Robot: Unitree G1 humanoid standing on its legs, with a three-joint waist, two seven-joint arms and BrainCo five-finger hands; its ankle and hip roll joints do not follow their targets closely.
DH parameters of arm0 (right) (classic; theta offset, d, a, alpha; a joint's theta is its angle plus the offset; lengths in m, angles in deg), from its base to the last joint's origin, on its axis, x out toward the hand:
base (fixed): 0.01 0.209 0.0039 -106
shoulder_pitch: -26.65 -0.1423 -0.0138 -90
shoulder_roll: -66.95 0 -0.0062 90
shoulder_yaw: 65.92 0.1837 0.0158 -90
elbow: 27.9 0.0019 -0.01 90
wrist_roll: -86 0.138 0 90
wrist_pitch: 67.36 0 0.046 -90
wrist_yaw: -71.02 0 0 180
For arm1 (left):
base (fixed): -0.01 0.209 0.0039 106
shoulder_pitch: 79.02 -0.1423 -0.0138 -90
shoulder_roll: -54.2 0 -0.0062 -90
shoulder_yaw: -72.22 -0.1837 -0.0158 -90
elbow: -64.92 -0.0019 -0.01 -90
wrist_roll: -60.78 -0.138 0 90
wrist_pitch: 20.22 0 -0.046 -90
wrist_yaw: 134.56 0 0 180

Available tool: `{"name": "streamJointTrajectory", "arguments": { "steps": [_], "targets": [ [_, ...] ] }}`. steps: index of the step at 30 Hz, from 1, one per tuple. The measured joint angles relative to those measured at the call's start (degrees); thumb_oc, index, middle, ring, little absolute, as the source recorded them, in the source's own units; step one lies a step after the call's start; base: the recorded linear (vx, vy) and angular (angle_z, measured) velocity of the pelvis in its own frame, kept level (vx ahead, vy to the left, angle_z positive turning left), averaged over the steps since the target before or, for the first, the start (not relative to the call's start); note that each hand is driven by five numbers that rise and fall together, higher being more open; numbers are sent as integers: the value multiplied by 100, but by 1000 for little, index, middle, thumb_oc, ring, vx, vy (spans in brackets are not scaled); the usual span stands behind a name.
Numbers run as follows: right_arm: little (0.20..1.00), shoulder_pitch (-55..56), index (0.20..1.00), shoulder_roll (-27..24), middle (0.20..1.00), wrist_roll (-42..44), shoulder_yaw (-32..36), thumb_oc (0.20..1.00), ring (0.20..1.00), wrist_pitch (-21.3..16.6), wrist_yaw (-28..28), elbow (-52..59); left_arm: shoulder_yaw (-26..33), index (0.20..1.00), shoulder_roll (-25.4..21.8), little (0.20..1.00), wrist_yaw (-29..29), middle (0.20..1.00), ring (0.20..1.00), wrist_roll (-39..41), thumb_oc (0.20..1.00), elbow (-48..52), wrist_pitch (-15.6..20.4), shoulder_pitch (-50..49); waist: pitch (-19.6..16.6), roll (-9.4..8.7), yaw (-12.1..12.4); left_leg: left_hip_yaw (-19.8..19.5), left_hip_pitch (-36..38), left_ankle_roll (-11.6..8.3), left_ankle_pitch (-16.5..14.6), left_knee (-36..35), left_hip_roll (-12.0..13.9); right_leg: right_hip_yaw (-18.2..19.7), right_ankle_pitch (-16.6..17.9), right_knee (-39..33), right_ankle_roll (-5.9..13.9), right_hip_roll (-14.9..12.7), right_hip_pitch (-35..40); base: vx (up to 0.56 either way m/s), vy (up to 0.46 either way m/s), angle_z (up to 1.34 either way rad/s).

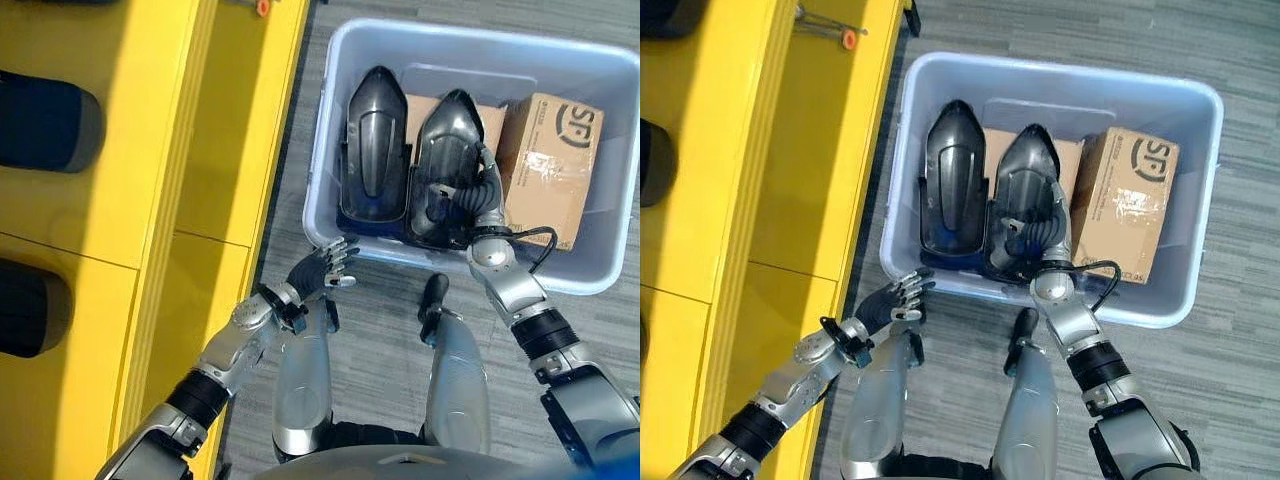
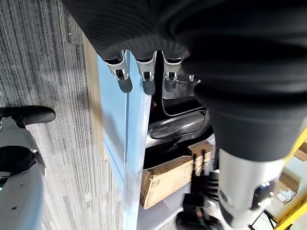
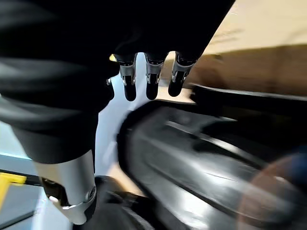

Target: Move parts from the plastic box to the shelf.

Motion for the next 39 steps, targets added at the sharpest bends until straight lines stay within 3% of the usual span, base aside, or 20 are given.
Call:
{"name": "streamJointTrajectory", "arguments": {
  "steps": [8,10,14,19,22,27,30,39],
  "targets": [
    [1000,35,1000,70,1000,36,17,1000,1000,-21,507,270,-70,1000,-12,1000,-378,1000,1000,-15,1000,371,-136,31,-2,-27,-105,-37,-483,28,-71,280,33,37,42,37,-12,13,-390,-25,13,-2],
    [1000,138,1000,131,1000,-11,10,1000,1000,-412,1054,593,-121,1000,89,1000,-497,1000,1000,-5,1000,400,-119,25,-7,-32,-126,74,-581,67,-117,333,43,147,94,18,-6,15,-553,-27,111,-18],
    [1000,339,1000,502,1000,-421,145,1000,1000,-887,1437,1278,-129,1000,142,1000,-790,1000,1000,146,1000,527,3,-28,-8,-29,-331,286,-684,124,-196,386,28,358,234,-149,42,20,-717,-5,92,-21],
    [1000,579,1000,261,1000,-748,16,1000,1000,-925,1483,1264,-168,1000,142,1000,-837,1000,1000,-123,1000,530,-47,-8,-10,-25,-381,386,-688,107,-279,514,33,444,260,-144,67,2,-749,6,44,-10],
    [1000,445,1000,287,1000,-773,-137,1000,1000,-957,1615,869,-289,1000,147,1000,-1118,1000,1000,-126,1000,484,198,-18,-11,-24,-372,383,-692,98,-285,518,46,446,258,-138,64,16,-752,2,-1,-1],
    [1000,380,1000,260,1000,-749,-102,1000,1000,-993,1672,354,-302,1000,234,1000,-1116,1000,1000,-90,1000,318,473,-38,-11,-24,-304,362,-690,95,-282,534,60,443,253,-92,55,33,-741,24,-58,1],
    [1000,284,1000,316,1000,-751,-135,1000,1000,-1010,1793,214,-265,1000,346,1000,-1254,1000,1000,358,1000,242,734,-188,-11,-24,-296,343,-675,80,-269,534,76,434,239,-52,34,49,-740,20,-48,0],
    [1000,-14,1000,328,1000,-465,-162,1000,1000,-1005,1842,-478,-102,1000,508,1000,-1300,1000,1000,372,1000,118,793,-139,-14,-18,-211,236,-757,59,-276,558,67,402,191,6,-24,50,-802,13,-14,2]
  ]
}}
